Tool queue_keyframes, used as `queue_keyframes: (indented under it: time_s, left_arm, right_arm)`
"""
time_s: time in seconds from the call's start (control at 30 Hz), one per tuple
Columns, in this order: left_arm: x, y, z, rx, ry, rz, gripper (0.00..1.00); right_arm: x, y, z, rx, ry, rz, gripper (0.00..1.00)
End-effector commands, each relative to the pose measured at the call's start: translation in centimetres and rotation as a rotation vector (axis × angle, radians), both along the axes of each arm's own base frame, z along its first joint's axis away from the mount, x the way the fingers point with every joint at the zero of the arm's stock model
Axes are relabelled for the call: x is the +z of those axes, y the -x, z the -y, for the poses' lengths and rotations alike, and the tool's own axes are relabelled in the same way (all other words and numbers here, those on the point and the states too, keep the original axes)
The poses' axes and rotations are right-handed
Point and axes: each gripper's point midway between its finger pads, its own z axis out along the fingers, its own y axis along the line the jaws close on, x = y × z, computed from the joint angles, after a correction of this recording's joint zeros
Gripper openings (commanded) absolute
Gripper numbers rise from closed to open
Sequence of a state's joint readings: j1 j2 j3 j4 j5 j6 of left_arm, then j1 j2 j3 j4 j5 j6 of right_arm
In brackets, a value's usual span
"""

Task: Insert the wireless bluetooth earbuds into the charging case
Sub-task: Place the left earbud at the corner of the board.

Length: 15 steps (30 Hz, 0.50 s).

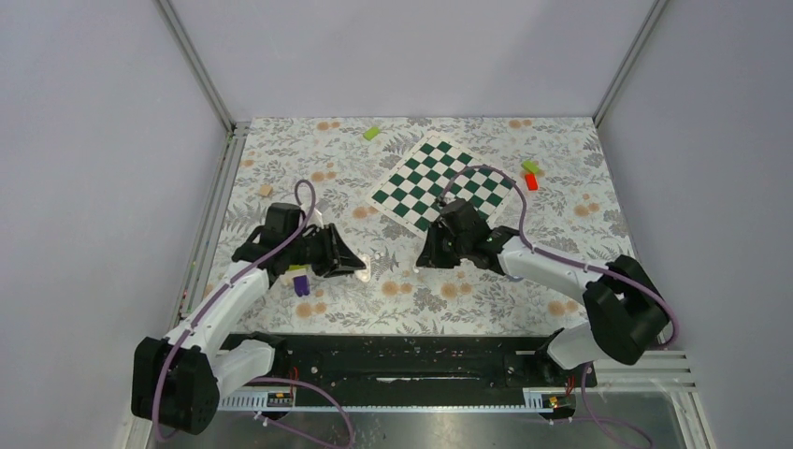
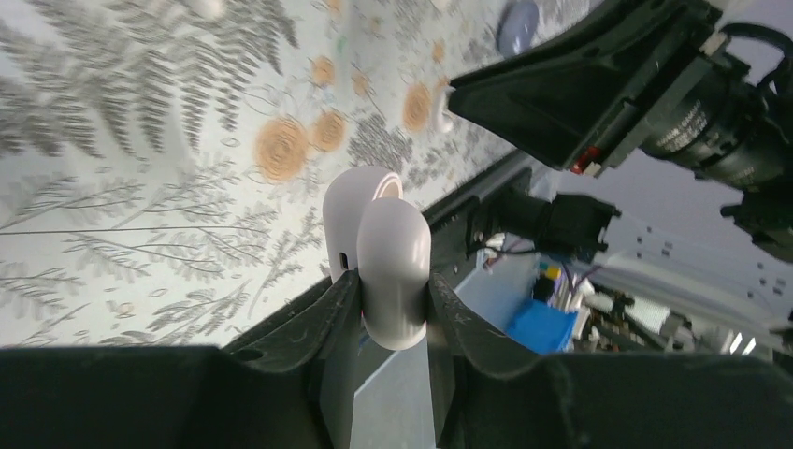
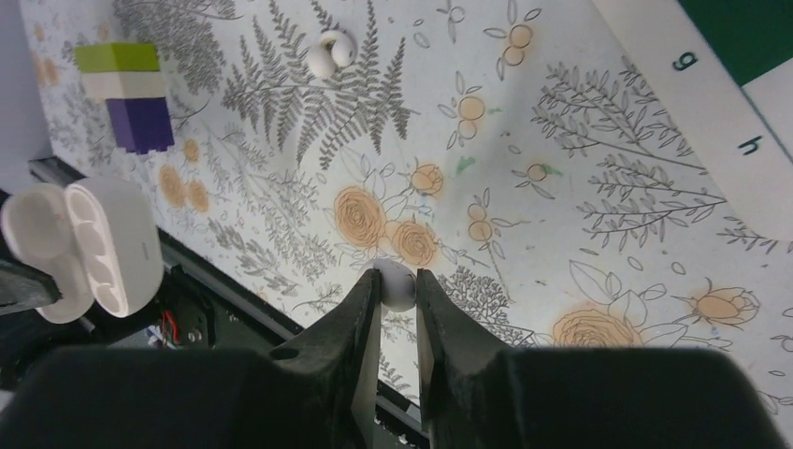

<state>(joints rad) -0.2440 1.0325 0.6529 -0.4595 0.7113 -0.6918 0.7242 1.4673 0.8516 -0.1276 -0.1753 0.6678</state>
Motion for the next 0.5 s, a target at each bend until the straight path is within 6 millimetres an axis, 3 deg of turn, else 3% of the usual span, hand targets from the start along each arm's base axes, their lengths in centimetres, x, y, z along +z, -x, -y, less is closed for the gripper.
queue_keyframes:
  time_s: [0.0, 0.1, 0.23, 0.47]
  left_arm:
    - [2.3, 1.0, 2.8, -0.157, 0.116, 0.082, 0.14]
    - [3.4, 1.8, 4.0, -0.225, 0.162, 0.112, 0.15]
    - [4.5, 2.9, 5.4, -0.326, 0.203, 0.149, 0.15]
    - [5.8, 3.1, 7.1, -0.396, 0.244, 0.195, 0.15]
  right_arm:
    - [3.4, 0.2, -1.0, 0.049, -0.138, 0.096, 0.09]
    - [5.8, 0.6, -1.2, 0.072, -0.221, 0.179, 0.09]
    - [8.3, 1.4, 0.3, 0.073, -0.255, 0.282, 0.08]
    - [12.0, 3.2, 2.2, 0.105, -0.310, 0.446, 0.07]
